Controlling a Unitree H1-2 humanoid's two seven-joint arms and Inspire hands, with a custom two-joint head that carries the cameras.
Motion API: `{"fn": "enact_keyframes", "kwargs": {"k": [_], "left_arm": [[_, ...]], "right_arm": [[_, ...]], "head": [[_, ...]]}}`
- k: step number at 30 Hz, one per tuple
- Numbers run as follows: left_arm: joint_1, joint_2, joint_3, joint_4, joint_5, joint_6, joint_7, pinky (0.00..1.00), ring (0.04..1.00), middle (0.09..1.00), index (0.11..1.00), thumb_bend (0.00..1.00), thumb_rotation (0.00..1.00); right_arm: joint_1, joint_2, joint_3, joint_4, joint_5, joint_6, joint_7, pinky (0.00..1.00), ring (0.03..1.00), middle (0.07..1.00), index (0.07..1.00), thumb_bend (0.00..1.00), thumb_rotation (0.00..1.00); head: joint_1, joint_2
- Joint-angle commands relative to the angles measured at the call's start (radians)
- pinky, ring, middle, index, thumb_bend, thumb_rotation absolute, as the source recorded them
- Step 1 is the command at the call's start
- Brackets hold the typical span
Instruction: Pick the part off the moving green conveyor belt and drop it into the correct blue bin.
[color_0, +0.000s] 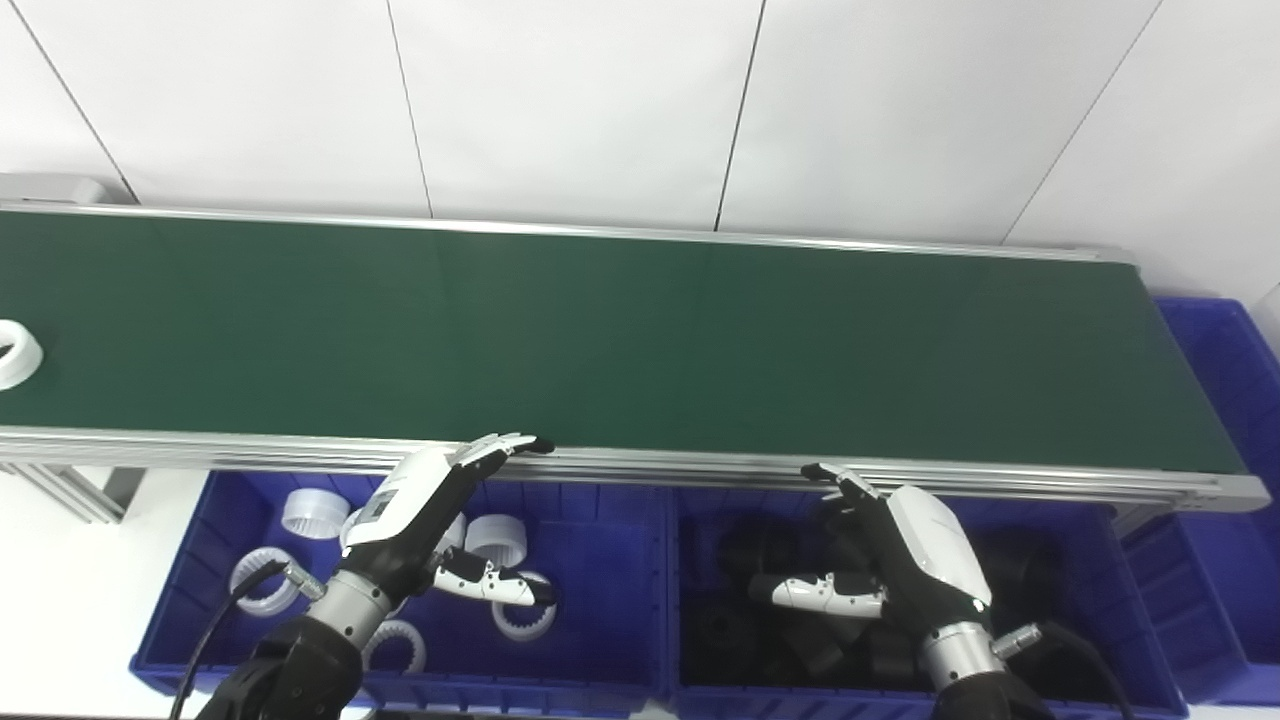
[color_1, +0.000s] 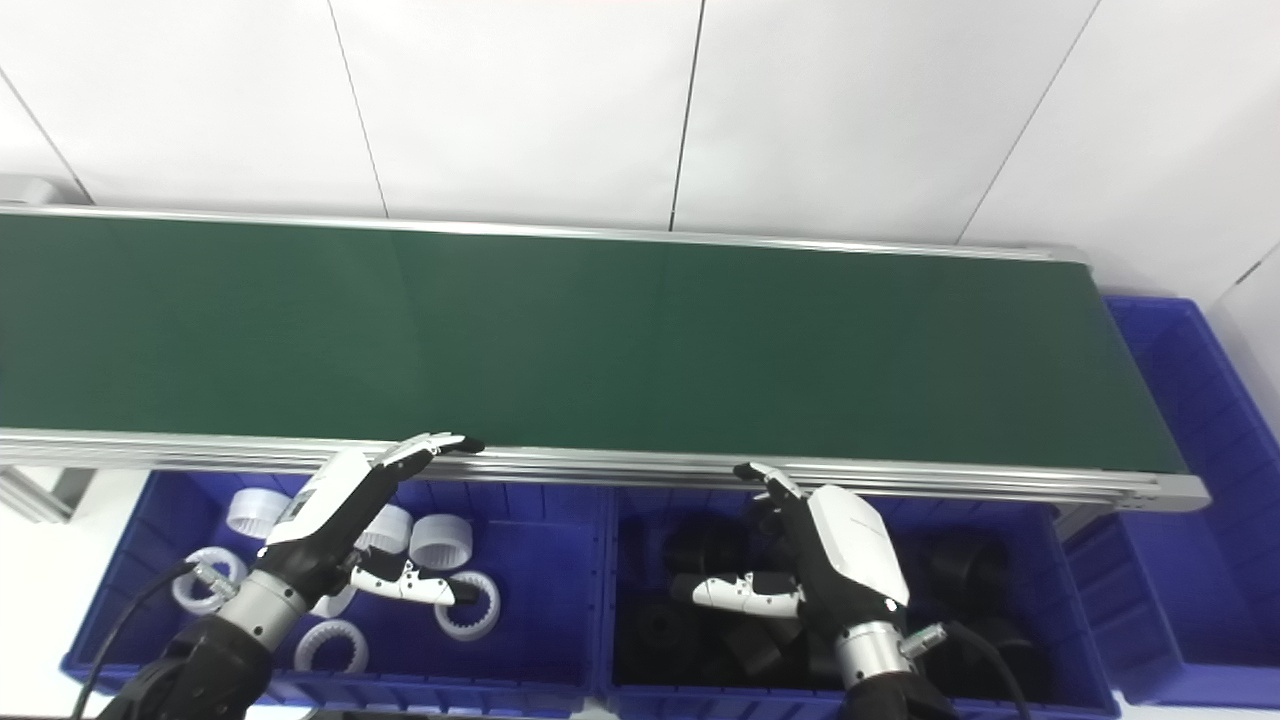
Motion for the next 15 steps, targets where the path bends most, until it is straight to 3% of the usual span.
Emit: {"fn": "enact_keyframes", "kwargs": {"k": [1, 3, 4, 7, 8, 9, 10, 11, 12, 15], "left_arm": [[-0.02, -0.001, 0.005, -0.012, 0.002, -0.02, 0.029, 0.85, 0.913, 0.885, 0.837, 0.81, 0.26], [-0.017, -0.003, 0.003, -0.016, 0.006, -0.018, 0.03, 0.85, 0.912, 0.884, 0.838, 0.81, 0.27], [-0.016, -0.008, 0.0, -0.015, 0.01, -0.021, 0.035, 0.84, 0.905, 0.878, 0.833, 0.81, 0.26], [-0.014, -0.018, -0.012, -0.01, 0.022, -0.029, 0.048, 0.84, 0.9, 0.874, 0.829, 0.81, 0.26], [-0.012, -0.026, -0.018, -0.011, 0.025, -0.021, 0.046, 0.84, 0.899, 0.873, 0.828, 0.81, 0.27], [-0.011, -0.032, -0.022, -0.012, 0.027, -0.015, 0.044, 0.84, 0.908, 0.881, 0.835, 0.81, 0.27], [-0.008, -0.041, -0.029, -0.014, 0.036, -0.009, 0.047, 0.84, 0.912, 0.883, 0.838, 0.81, 0.27], [-0.006, -0.048, -0.033, -0.015, 0.044, -0.005, 0.048, 0.84, 0.911, 0.883, 0.839, 0.81, 0.28], [-0.004, -0.058, -0.041, -0.012, 0.056, -0.004, 0.055, 0.84, 0.911, 0.882, 0.84, 0.81, 0.28], [0.001, -0.084, -0.059, -0.003, 0.086, -0.001, 0.069, 0.86, 0.91, 0.883, 0.846, 0.81, 0.29]], "right_arm": [[-0.009, -0.002, -0.006, -0.029, 0.003, -0.006, -0.015, 0.62, 0.667, 0.691, 0.839, 0.86, 0.5], [-0.007, -0.004, -0.008, -0.029, 0.008, -0.011, -0.018, 0.62, 0.669, 0.69, 0.837, 0.86, 0.49], [-0.003, -0.007, -0.012, -0.031, 0.015, -0.014, -0.017, 0.62, 0.666, 0.689, 0.836, 0.86, 0.48], [0.005, -0.023, -0.02, -0.04, 0.026, -0.014, -0.009, 0.61, 0.662, 0.69, 0.836, 0.85, 0.47], [0.009, -0.031, -0.024, -0.041, 0.029, -0.021, -0.013, 0.6, 0.662, 0.69, 0.836, 0.85, 0.46], [0.012, -0.036, -0.027, -0.041, 0.032, -0.025, -0.017, 0.61, 0.663, 0.689, 0.83, 0.84, 0.45], [0.016, -0.044, -0.033, -0.041, 0.04, -0.036, -0.024, 0.61, 0.664, 0.689, 0.828, 0.84, 0.45], [0.02, -0.05, -0.036, -0.04, 0.046, -0.042, -0.029, 0.59, 0.659, 0.686, 0.824, 0.83, 0.43], [0.024, -0.059, -0.042, -0.038, 0.058, -0.054, -0.035, 0.59, 0.658, 0.684, 0.822, 0.83, 0.41], [0.034, -0.078, -0.058, -0.029, 0.089, -0.087, -0.059, 0.57, 0.644, 0.674, 0.817, 0.82, 0.36]], "head": [[0.0, 0.001], [0.031, -0.004], [0.093, -0.015], [0.137, -0.021], [0.21, -0.039], [0.21, -0.039], [0.276, -0.058], [0.276, -0.058], [0.336, -0.077], [0.394, -0.102]]}}
